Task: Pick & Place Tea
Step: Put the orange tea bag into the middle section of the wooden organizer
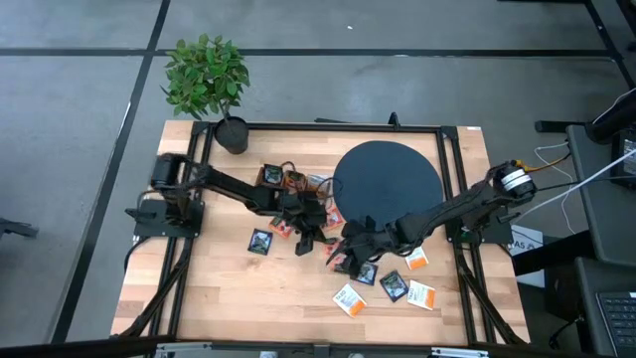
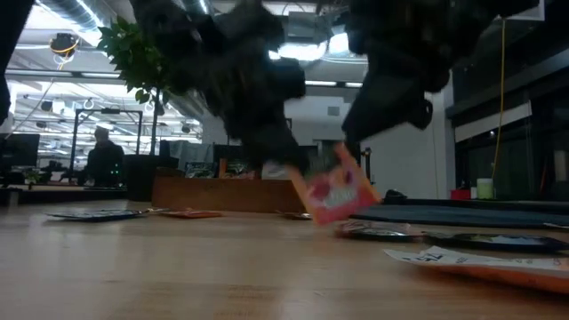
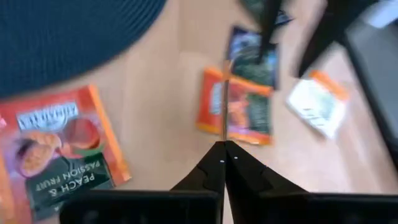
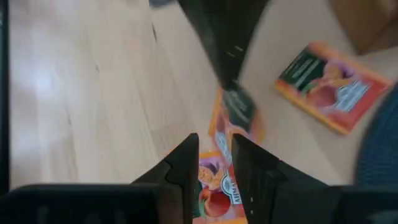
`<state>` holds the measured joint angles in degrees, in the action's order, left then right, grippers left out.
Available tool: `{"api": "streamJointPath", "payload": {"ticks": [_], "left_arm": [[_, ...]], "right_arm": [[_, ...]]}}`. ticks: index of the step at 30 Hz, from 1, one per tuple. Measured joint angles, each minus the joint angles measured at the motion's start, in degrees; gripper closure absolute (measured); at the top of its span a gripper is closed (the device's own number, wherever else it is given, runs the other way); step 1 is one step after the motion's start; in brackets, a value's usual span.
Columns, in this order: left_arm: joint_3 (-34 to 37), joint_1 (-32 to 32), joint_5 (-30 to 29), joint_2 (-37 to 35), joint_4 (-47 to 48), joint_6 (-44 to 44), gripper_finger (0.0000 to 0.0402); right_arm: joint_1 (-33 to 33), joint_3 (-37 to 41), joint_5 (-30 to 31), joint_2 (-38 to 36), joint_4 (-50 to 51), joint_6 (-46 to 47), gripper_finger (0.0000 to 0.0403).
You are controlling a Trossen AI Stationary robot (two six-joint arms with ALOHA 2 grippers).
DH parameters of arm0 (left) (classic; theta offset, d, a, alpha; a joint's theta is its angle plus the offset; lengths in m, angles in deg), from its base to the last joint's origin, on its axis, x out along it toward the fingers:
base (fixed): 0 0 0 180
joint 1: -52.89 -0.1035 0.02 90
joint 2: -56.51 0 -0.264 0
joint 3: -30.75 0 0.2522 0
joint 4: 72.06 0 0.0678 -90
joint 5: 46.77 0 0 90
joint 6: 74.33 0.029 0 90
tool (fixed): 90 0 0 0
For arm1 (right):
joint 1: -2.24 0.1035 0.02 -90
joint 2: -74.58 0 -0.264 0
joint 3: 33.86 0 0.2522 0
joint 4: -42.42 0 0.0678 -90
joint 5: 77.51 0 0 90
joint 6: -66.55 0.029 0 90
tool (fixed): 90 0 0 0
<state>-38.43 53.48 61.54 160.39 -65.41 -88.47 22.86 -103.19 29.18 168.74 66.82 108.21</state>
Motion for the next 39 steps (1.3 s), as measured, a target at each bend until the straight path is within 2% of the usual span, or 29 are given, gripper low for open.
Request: {"api": "streamJointPath", "payload": {"ticks": [4,8,12,15,19,23,26,39], "left_arm": [[0.0,0.0,-1.1,-6.7,7.2,5.2,0.0399],[0.0,0.3,-6.8,-14.5,18.3,13.1,0.0399],[0.0,-0.2,-11.0,-22.3,30.0,20.5,0.0399],[0.0,-1.2,-11.8,-27.4,35.0,23.4,0.0399],[0.0,-4.0,-14.4,-31.9,40.6,25.6,0.0399],[0.0,-7.7,-14.7,-33.2,43.8,27.8,0.0399],[0.0,-10.6,-14.8,-32.9,43.8,29.9,0.0399],[0.0,-19.2,-16.1,-25.6,42.6,43.6,0.04]], "right_arm": [[1.4,0.0,5.0,-4.2,0.0,-1.9,0.0321],[3.9,-0.1,11.5,-7.2,0.5,-3.8,0.0357],[6.1,1.9,15.2,-7.8,-2.4,-4.7,0.0396],[6.6,6.9,13.0,-7.8,-9.9,-3.4,0.0393],[6.6,15.9,12.2,-7.7,-27.4,-4.0,0.0397],[6.1,22.0,12.2,-7.7,-43.2,-11.1,0.0395],[5.4,24.3,12.2,-7.7,-49.3,-15.4,0.0388],[0.7,25.0,12.3,-7.7,-48.0,-16.5,0.0383]]}}
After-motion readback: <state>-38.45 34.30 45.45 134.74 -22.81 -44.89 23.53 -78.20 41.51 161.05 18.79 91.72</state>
